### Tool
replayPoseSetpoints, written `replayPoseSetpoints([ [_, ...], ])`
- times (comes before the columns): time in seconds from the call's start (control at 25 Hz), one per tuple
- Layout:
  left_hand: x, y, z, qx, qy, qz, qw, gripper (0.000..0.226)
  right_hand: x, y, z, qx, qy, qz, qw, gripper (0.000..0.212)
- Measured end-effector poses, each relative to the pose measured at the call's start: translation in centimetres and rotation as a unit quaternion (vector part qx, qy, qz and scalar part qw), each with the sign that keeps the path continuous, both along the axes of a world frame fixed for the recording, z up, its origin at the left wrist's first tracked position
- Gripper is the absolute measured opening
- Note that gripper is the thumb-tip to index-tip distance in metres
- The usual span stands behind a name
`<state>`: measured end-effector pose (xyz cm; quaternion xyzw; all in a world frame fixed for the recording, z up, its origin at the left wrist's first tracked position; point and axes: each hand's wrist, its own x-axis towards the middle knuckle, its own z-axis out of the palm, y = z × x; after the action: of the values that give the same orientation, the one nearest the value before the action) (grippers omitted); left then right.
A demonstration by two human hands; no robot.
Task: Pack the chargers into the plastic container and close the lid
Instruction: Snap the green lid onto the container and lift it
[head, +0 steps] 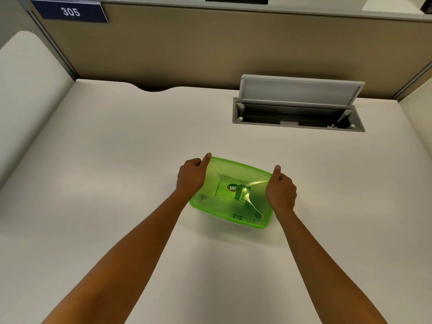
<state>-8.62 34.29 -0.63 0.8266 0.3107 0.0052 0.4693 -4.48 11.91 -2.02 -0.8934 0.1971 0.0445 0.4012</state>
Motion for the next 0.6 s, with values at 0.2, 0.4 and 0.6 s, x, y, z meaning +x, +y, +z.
replayPoseSetpoints([
  [0.2,-0.2,0.4,-1.2,-0.094,-0.019,0.033,0.995,0.058,1.3,-0.4,0.0,-0.005,0.022,0.044,0.999,0.056],
  [0.4,-0.1,-0.3,-1.5,-0.093,-0.012,0.043,0.995,0.063,1.6,-1.0,-0.2,0.005,0.032,0.043,0.999,0.057],
  [0.6,0.0,-1.1,-0.7,0.006,-0.036,0.08,0.996,0.055,1.6,-1.2,1.0,0.011,-0.023,0.029,0.999,0.051],
])
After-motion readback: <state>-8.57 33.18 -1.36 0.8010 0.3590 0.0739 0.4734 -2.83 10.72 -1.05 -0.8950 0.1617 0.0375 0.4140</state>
